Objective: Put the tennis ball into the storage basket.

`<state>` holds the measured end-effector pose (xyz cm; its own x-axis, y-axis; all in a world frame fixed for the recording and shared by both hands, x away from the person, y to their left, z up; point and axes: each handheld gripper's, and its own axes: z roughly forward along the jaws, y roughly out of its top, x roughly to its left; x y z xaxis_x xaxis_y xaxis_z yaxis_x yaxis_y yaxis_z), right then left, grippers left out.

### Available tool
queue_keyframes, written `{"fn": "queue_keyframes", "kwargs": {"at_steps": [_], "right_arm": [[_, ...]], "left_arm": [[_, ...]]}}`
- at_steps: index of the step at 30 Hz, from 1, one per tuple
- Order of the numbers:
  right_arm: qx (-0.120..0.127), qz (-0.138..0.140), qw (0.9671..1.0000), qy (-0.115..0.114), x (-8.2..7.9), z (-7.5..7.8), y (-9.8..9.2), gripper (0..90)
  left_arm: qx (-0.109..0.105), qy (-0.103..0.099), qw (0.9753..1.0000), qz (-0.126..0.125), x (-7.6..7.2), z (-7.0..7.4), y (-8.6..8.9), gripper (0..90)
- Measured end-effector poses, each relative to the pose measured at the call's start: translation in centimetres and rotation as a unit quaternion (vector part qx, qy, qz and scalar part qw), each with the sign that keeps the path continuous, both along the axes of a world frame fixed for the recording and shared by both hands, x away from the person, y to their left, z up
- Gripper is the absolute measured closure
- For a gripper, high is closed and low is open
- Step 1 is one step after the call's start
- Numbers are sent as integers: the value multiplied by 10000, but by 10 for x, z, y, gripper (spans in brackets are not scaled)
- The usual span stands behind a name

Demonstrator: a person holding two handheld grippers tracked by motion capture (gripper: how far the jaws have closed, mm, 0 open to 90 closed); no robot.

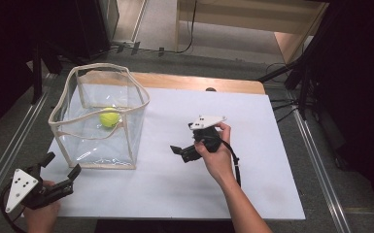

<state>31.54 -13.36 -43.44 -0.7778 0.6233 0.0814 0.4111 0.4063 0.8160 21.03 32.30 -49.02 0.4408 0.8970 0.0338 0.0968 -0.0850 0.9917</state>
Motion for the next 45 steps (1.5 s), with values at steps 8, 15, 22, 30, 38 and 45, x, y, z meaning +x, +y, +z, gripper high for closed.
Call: {"fn": "queue_keyframes", "kwargs": {"at_steps": [8, 15, 22, 30, 38, 45], "right_arm": [[83, -138, 9999, -26, -12, -17, -19, 0], [132, -310, 9994, -2, -21, -29, -37, 0], [176, -487, 9987, -30, -31, -36, -56, 0], [212, -693, 9974, -34, -44, -43, -80, 0], [234, -957, 9951, -100, -56, -48, -105, 0], [242, -1115, 9934, -148, -67, -53, -124, 0]], "left_arm": [[-8, 4, 10000, -2, 0, 0, 0, 104], [-6, 5, 10000, 5, 0, 0, 0, 104], [-6, 3, 10000, 13, 0, 0, 0, 104], [-3, 3, 10000, 13, 0, 0, 0, 104], [0, 12, 10000, 29, 0, 0, 0, 104], [7, 9, 10000, 36, 0, 0, 0, 104]]}}
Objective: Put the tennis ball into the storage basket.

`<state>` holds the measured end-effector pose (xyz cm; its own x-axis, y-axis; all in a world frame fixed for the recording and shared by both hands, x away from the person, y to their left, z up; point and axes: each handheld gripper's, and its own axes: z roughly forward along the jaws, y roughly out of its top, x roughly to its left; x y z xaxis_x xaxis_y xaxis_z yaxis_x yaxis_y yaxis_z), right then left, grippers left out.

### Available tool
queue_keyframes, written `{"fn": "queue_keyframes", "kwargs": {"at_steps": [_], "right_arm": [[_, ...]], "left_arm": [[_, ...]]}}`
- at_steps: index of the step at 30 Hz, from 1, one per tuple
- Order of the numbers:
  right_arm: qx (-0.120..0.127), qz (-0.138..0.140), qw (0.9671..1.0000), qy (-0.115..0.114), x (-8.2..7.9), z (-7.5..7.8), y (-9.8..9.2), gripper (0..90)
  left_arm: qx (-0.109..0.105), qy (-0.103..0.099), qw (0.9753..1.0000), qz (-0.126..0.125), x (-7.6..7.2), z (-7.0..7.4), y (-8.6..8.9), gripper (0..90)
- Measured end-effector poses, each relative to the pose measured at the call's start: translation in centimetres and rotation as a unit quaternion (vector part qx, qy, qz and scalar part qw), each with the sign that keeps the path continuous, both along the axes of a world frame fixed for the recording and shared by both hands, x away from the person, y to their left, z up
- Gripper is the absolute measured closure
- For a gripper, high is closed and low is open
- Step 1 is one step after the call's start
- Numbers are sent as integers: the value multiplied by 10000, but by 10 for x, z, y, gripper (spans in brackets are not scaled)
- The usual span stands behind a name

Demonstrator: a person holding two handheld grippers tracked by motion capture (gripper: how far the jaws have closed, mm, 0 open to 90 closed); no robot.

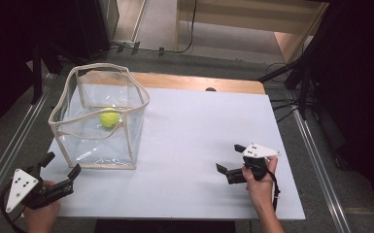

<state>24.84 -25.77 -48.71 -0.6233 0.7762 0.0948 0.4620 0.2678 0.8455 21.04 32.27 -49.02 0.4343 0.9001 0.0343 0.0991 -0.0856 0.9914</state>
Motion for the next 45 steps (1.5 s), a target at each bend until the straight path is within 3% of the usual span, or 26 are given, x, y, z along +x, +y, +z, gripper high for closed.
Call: {"fn": "queue_keyframes", "kwargs": {"at_steps": [15, 24, 31, 38, 45], "right_arm": [[62, -420, 9991, 1, -22, -9, -40, 0], [141, -653, 9977, -113, -38, -11, -66, 0], [273, -884, 9952, -323, -54, -16, -90, 0], [499, -1172, 9911, -379, -65, -18, -114, 0], [473, -1305, 9896, -370, -68, -21, -119, 0]], "left_arm": [[14, 6, 10000, 1, 0, 0, 0, 104], [10, 6, 10000, 10, 0, 0, 0, 104], [-7, 18, 10000, -17, 1, 0, 2, 104], [-28, 36, 10000, 9, 2, 0, 1, 104], [-31, 45, 10000, 42, 2, 0, 1, 104]]}}
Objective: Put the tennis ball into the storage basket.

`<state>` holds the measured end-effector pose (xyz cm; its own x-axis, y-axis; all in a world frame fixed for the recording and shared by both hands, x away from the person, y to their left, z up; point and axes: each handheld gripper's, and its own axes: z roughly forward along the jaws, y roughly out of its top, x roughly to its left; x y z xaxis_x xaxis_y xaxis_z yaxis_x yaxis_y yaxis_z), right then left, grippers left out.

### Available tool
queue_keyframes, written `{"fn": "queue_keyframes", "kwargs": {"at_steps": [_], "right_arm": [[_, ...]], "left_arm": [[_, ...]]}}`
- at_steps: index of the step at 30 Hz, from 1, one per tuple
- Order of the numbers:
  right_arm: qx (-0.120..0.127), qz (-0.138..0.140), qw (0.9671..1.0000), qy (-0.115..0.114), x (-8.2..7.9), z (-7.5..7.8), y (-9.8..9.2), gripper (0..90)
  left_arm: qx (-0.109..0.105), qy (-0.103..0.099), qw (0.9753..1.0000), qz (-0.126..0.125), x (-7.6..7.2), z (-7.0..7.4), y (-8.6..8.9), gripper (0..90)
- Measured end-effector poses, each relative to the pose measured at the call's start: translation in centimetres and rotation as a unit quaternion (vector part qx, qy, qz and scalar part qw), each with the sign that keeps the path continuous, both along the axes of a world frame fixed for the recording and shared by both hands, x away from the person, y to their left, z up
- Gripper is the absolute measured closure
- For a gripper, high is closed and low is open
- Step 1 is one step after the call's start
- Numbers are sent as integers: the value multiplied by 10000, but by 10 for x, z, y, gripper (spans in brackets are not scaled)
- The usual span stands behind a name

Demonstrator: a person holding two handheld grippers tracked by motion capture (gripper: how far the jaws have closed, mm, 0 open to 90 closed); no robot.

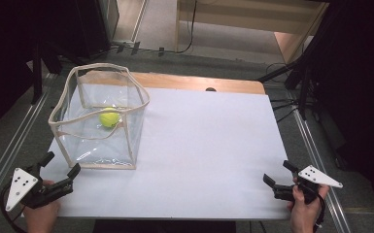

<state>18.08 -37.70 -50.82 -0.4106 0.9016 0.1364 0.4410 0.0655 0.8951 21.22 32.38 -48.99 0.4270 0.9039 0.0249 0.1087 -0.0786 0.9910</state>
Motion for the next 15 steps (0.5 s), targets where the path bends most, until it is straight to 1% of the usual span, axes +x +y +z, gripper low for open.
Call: {"fn": "queue_keyframes", "kwargs": {"at_steps": [1, 6, 8, 9, 10, 15], "right_arm": [[-55, -11, 10000, 13, 0, 0, 0, 0], [-84, 4, 10000, 5, 0, -1, 1, 0], [-119, 15, 9999, 45, 1, -2, 2, 0], [-171, 39, 9998, 27, 3, -3, 3, 0], [-150, 25, 9999, 65, 3, -3, 4, 0], [-197, 11, 9998, 43, 4, -3, 6, 0]], "left_arm": [[-8, -5, 10000, -10, 0, 0, 0, 104], [-7, -7, 10000, -25, 0, 0, 0, 104], [-10, -10, 10000, -27, -1, 0, 1, 104], [-16, -10, 10000, -29, 0, 0, 1, 104], [-23, -3, 10000, -24, 0, 0, 1, 104], [-32, -11, 10000, -43, 0, 0, 1, 104]]}}
